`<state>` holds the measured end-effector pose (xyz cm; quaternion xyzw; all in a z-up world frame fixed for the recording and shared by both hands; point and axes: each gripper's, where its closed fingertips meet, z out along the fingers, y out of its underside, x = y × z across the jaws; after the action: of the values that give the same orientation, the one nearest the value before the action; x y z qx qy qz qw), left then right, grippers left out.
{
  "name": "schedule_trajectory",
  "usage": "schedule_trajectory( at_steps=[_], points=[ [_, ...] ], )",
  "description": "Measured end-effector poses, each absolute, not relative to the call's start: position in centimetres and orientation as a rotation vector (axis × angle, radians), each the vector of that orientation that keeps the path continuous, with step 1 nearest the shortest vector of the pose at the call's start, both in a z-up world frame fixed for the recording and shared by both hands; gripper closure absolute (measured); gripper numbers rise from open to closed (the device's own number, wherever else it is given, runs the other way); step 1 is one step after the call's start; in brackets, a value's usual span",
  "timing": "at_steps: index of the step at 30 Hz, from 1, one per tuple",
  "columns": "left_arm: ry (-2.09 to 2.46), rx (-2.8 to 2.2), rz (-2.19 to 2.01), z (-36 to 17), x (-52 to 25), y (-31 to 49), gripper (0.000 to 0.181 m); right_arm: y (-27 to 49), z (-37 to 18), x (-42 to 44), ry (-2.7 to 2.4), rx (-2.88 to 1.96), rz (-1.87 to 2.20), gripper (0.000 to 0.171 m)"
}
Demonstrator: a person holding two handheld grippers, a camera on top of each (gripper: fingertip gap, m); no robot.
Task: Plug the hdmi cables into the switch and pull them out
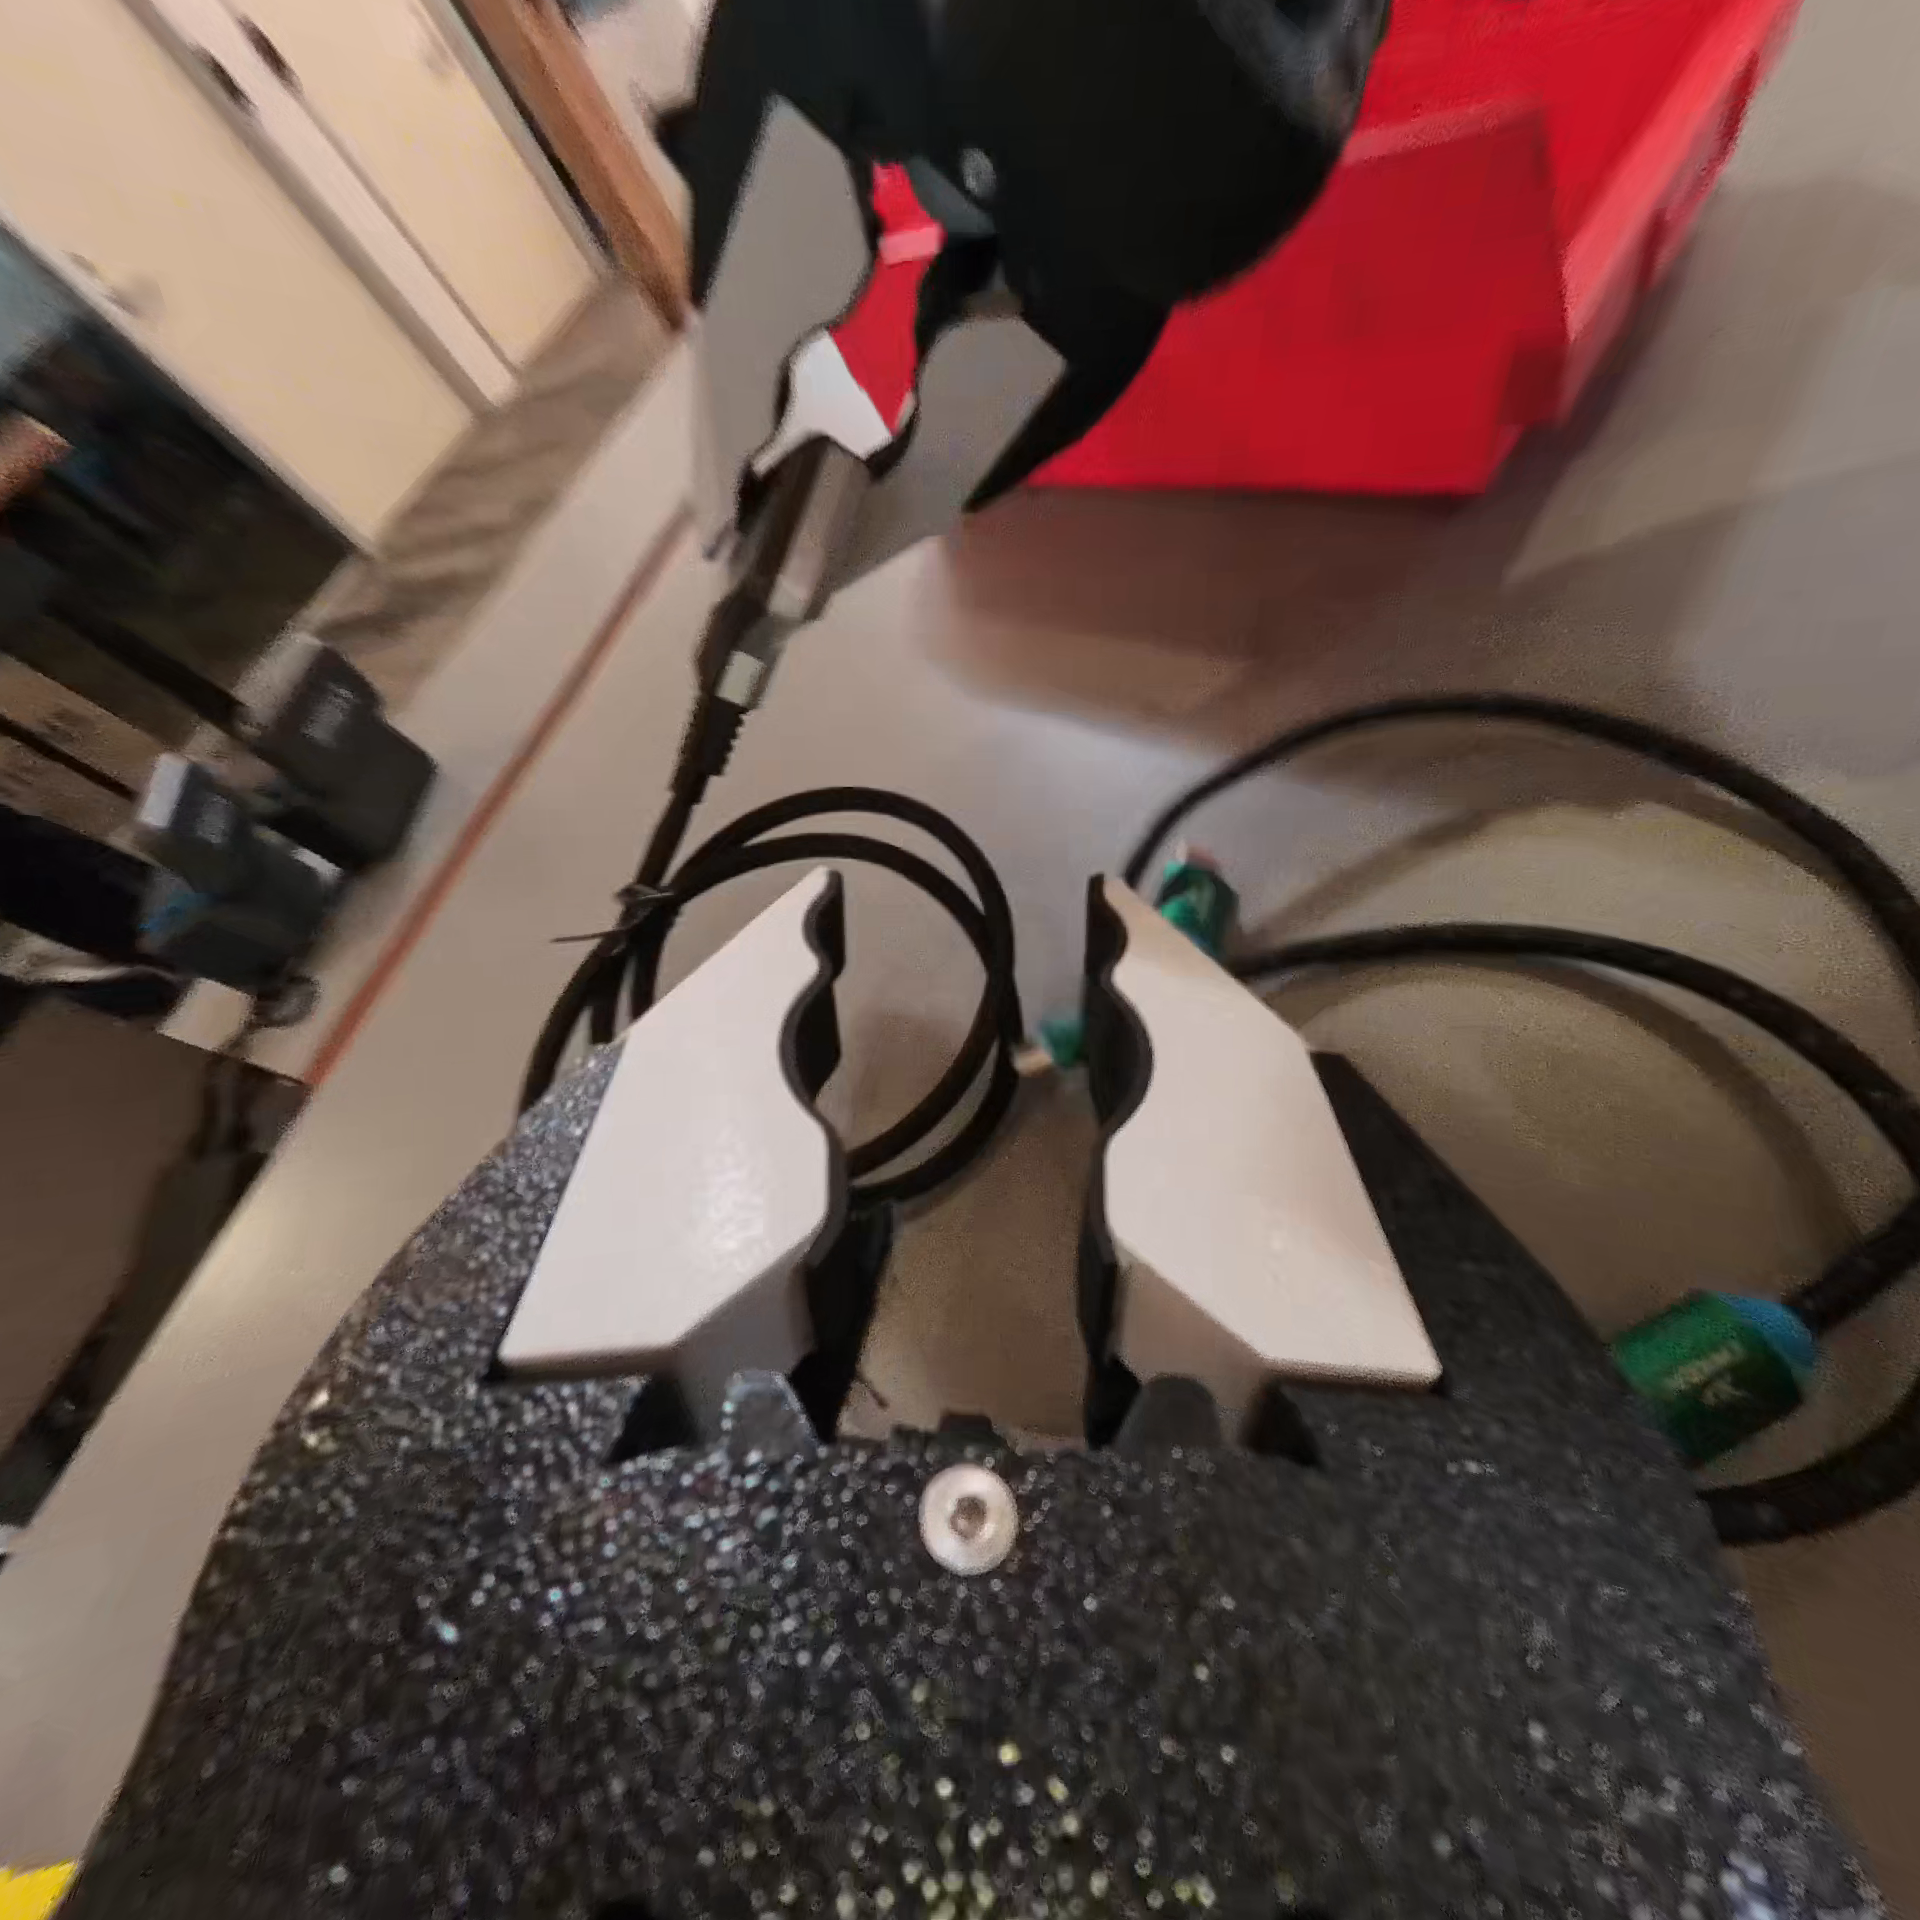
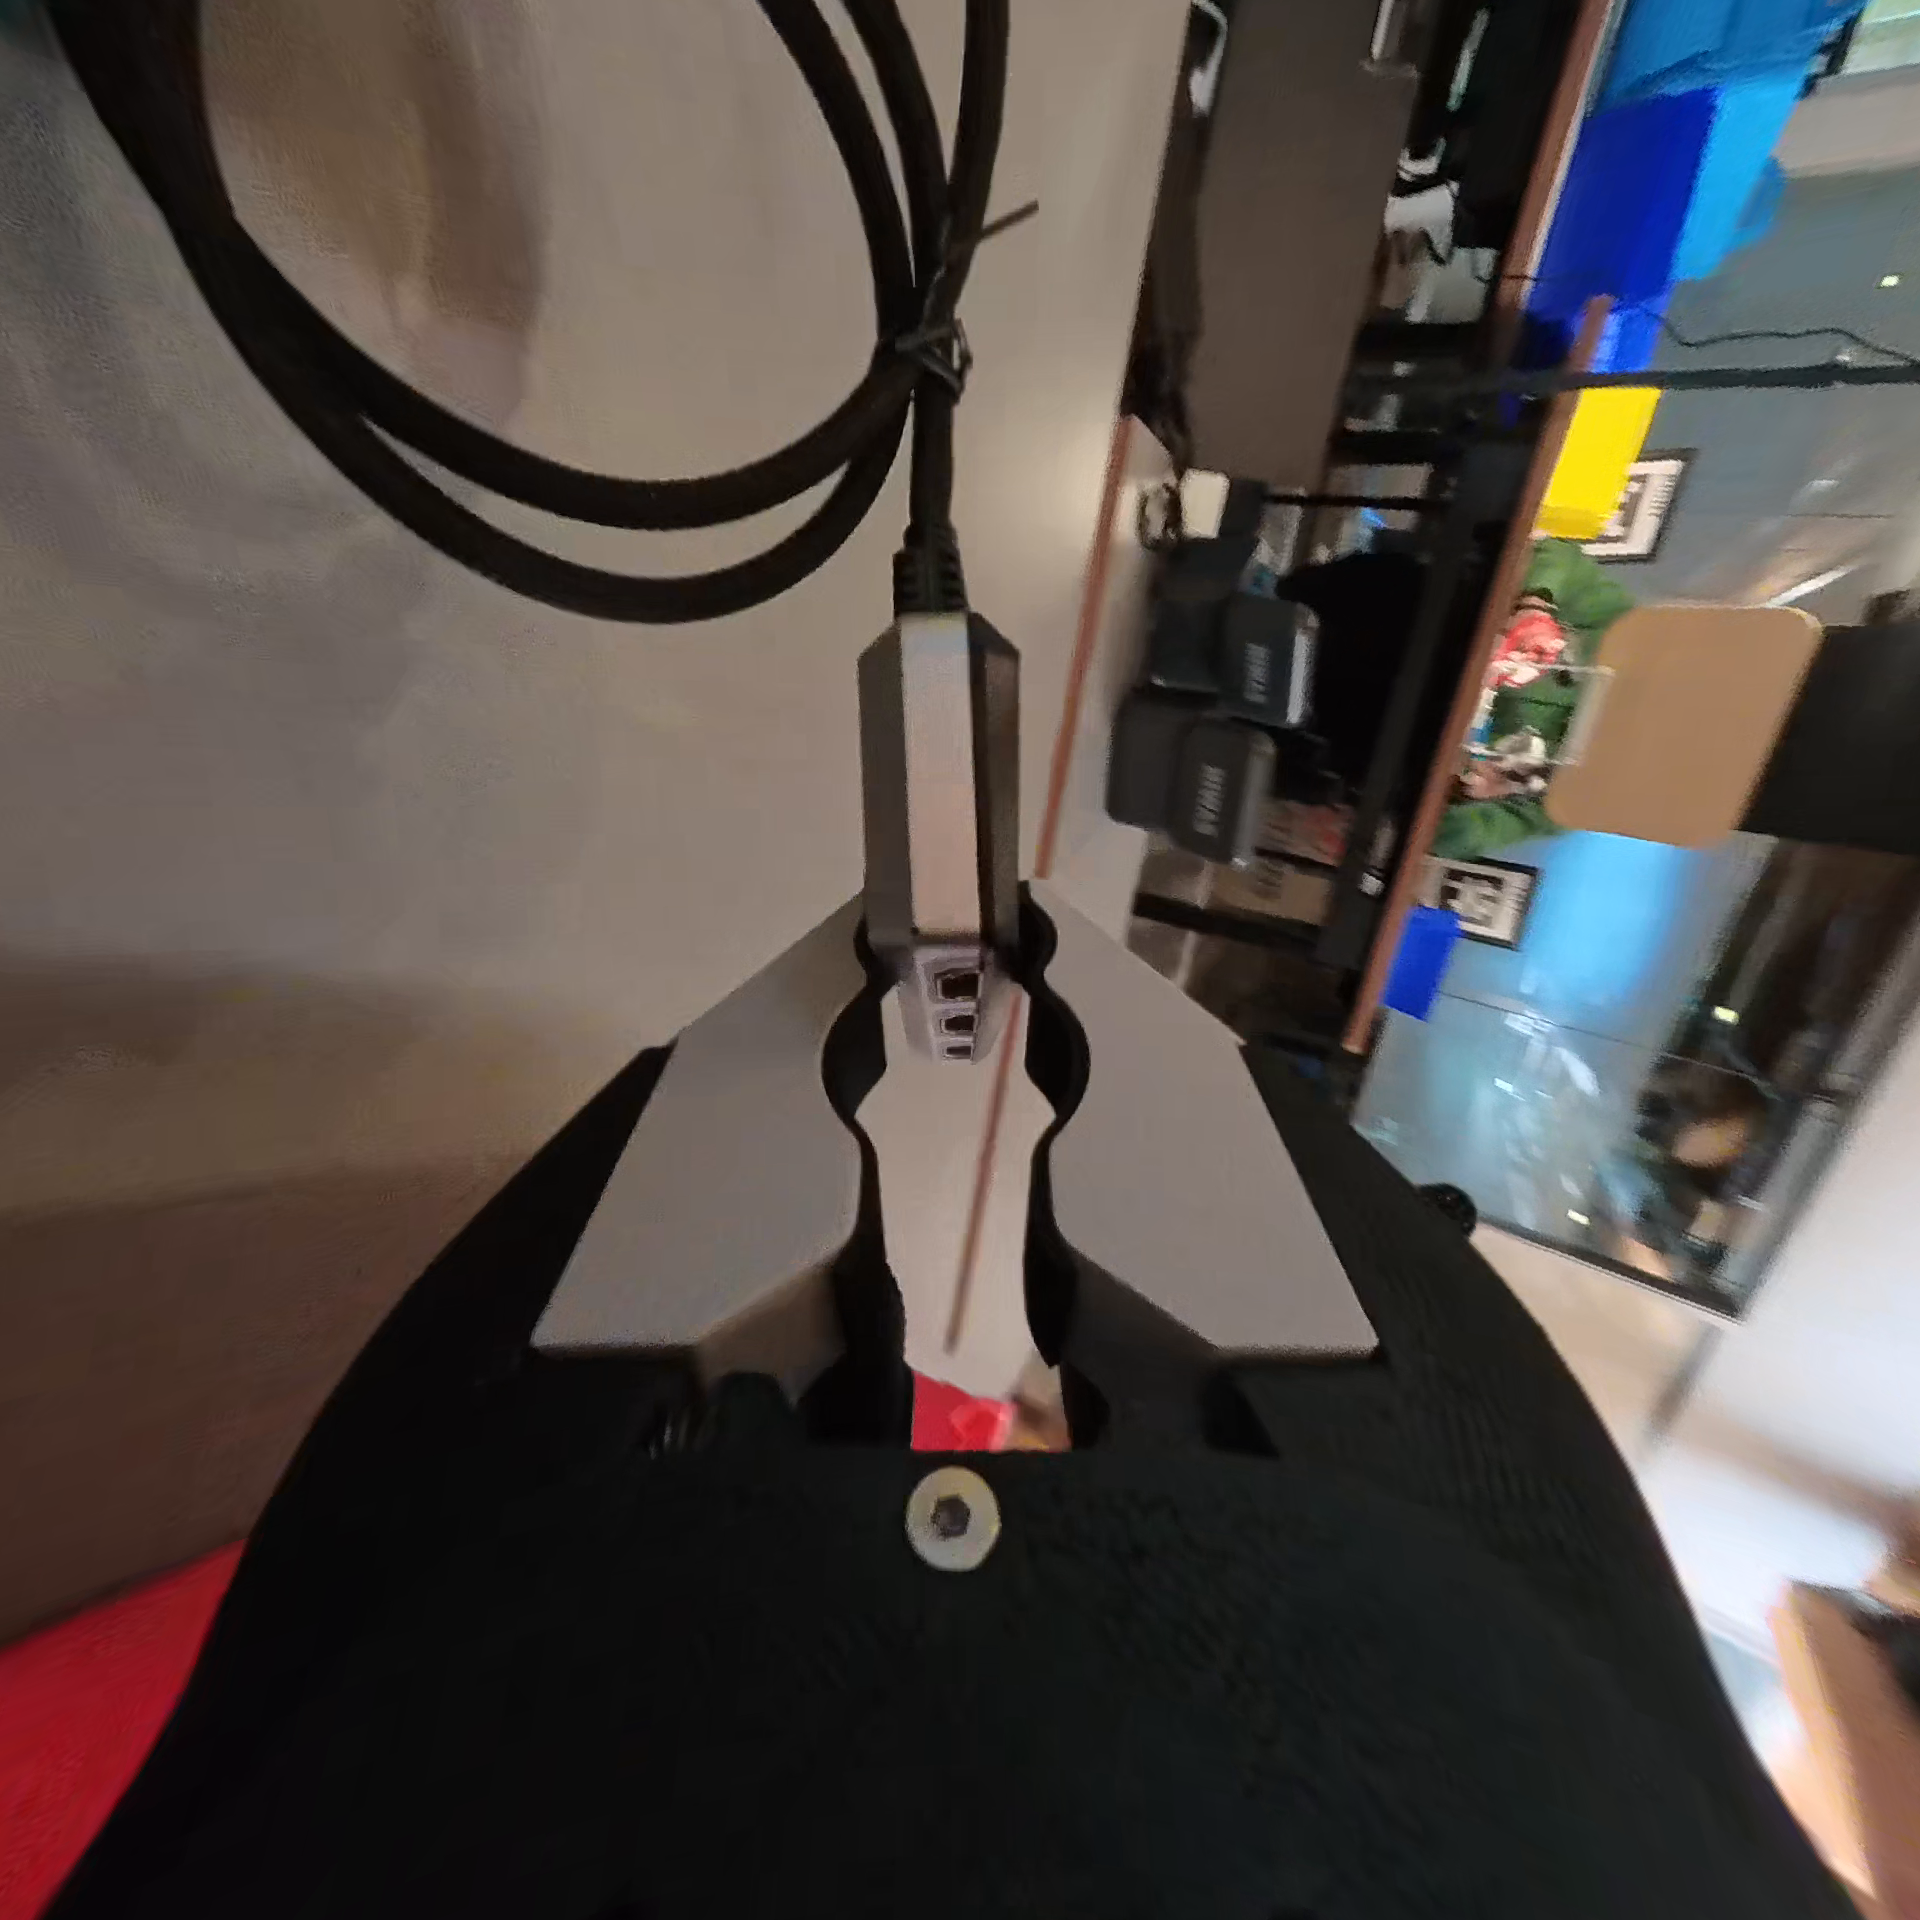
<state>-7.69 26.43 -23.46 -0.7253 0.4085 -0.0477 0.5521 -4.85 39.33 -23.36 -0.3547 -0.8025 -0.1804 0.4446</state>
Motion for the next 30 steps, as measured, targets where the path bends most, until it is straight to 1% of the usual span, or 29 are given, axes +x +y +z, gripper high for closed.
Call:
schedule_trajectory(
  at_steps=[1,4,5,6,9,11,13,15,19,24,28,30],
  points=[
    [0.920,-1.655,-0.093,-22.1,-8.1,26.6,0.139,39.9,-22.6,-4.5,-1.982,-0.866,-0.498,0.151],
    [0.764,-1.456,0.144,-18.0,-10.6,27.1,0.141,40.3,-20.5,-4.1,-1.961,-0.870,-0.530,0.151],
    [0.749,-1.397,0.220,-17.2,-10.9,27.1,0.139,40.1,-19.9,-4.3,-1.955,-0.868,-0.519,0.151],
    [0.756,-1.375,0.263,-17.2,-10.8,27.2,0.132,39.6,-19.4,-4.5,-1.952,-0.860,-0.503,0.151],
    [0.765,-1.439,0.379,-18.6,-10.6,28.8,0.102,37.2,-18.6,-6.1,-1.962,-0.813,-0.437,0.151],
    [0.779,-1.471,0.482,-19.7,-10.7,30.0,0.097,35.4,-18.7,-7.2,-1.987,-0.763,-0.425,0.151],
    [0.811,-1.495,0.561,-20.8,-10.7,30.7,0.100,33.7,-19.1,-8.1,-2.021,-0.711,-0.442,0.151],
    [0.846,-1.487,0.591,-21.5,-10.3,31.0,0.107,32.1,-19.5,-8.9,-2.045,-0.659,-0.444,0.151],
    [0.839,-1.459,0.588,-21.6,-9.9,31.1,0.115,29.4,-20.0,-9.9,-2.093,-0.631,-0.360,0.151],
    [0.906,-1.317,0.414,-20.7,-7.6,29.6,0.123,27.1,-20.7,-10.1,-2.186,-0.543,-0.213,0.151],
    [0.951,-1.274,0.122,-20.5,-5.9,27.9,0.123,25.4,-20.3,-9.1,-2.232,-0.602,0.146,0.151],
    [0.958,-1.278,0.004,-20.3,-5.3,27.3,0.127,24.6,-20.2,-8.6,-2.241,-0.644,0.313,0.152]
  ],
)
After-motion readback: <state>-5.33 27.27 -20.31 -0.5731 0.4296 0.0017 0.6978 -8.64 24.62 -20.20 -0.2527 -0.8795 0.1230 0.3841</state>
